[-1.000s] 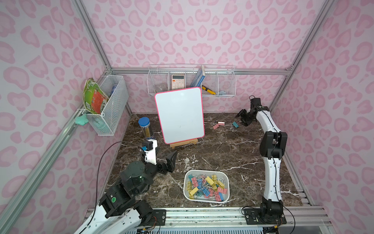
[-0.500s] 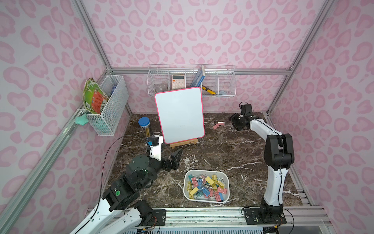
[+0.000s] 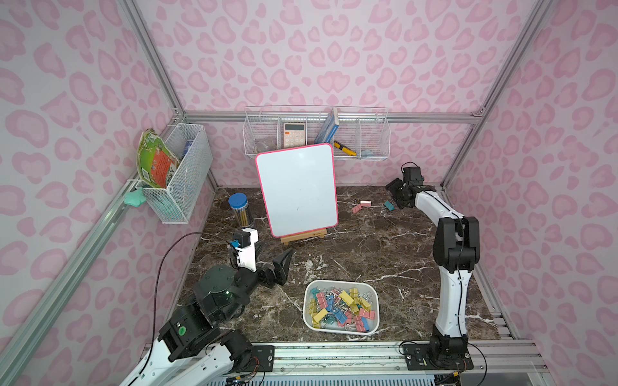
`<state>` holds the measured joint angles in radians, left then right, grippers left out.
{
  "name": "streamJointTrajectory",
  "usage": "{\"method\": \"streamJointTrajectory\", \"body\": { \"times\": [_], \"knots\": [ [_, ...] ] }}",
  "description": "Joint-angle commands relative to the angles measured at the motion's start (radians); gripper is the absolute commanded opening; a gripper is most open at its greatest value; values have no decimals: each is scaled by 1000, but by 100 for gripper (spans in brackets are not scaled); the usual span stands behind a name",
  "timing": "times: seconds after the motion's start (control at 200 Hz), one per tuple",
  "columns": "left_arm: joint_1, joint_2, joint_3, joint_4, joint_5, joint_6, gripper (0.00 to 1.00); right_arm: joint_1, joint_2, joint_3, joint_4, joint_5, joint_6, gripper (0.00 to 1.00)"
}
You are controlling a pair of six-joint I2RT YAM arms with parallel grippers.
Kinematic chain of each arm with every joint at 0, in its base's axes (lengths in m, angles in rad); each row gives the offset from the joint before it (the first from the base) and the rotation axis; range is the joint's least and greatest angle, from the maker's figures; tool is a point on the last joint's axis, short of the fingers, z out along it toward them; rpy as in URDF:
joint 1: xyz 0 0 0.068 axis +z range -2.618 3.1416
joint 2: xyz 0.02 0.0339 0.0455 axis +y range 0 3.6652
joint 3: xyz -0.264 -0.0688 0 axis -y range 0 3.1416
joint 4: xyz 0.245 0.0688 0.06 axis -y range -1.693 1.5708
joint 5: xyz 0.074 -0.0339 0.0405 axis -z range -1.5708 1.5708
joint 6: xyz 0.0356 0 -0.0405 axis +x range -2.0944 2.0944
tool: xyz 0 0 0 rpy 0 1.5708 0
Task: Put the binder clips in the storage box
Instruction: Pick up the binder clip at the center of the board.
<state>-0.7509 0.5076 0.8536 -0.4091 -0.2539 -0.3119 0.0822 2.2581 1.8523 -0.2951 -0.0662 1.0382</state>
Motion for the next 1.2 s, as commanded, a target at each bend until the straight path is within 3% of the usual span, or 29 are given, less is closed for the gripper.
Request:
{"method": "streamJointTrajectory", "body": {
  "times": [0.0,0.17,0.24,0.51,0.71,0.99,1.13,1.195],
  "knots": [
    [1,-1,5,-10,-9,3,99,-26,27,10,30,-17,-31,79],
    [1,13,9,0,-21,15,99,-49,115,114,7,-63,-115,81],
    [1,26,9,4,-22,15,99,-58,139,125,12,-104,-114,77],
    [1,49,7,12,-19,7,99,-63,153,87,66,-163,-107,54],
    [1,52,10,13,-22,11,99,-70,142,66,74,-168,-116,27],
    [1,57,9,21,-12,5,99,-73,120,39,72,-176,-153,0],
    [1,67,16,22,-13,5,99,-64,37,-21,60,-164,-227,0],
    [1,73,15,25,-21,7,99,-49,-96,-142,89,-156,-258,0]
  ]
}}
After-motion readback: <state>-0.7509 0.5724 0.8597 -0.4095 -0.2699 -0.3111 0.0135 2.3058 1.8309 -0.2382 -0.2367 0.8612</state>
